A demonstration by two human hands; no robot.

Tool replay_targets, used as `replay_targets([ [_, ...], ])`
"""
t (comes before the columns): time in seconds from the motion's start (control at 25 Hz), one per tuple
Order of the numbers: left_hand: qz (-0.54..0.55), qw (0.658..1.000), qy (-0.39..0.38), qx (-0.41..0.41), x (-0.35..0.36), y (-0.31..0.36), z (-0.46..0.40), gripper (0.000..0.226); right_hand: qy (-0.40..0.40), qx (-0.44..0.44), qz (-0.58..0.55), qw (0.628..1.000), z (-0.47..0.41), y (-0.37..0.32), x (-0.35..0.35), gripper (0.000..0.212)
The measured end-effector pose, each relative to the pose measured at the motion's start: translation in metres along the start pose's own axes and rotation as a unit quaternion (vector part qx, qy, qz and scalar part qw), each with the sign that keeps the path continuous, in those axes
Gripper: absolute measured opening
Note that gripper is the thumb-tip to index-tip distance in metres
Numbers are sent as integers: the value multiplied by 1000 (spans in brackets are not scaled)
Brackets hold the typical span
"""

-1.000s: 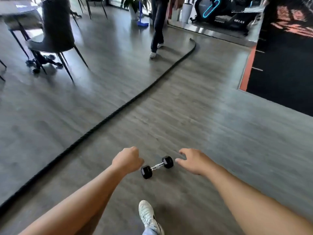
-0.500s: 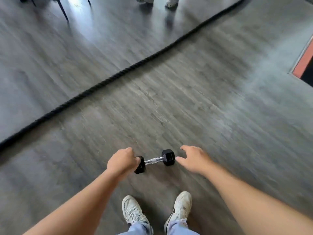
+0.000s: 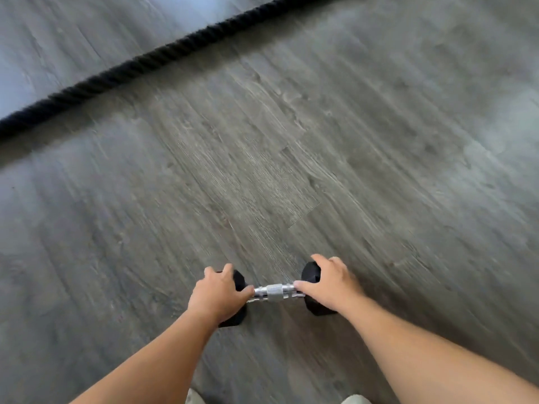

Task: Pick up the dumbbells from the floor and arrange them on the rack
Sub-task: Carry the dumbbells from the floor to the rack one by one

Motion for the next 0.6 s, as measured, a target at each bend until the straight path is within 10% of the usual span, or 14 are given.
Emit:
replay_targets([
  [0.36, 165, 980, 97, -57, 1, -20, -1, 51, 70, -28, -20, 997, -10, 6, -4, 103],
  [0.6, 189, 976, 77, -74, 1, -22, -11, 43, 114, -29, -47, 992, -14, 10, -6, 52],
])
Point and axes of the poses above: each hand's wrist, its own z-axis away from the middle knuckle, its own x-axis out of the palm, y = z × x, the point moved 9 cm from there along -z, towards the middle knuckle, and after that the axes turned 5 degrees about -x, right-handed, at the moved point
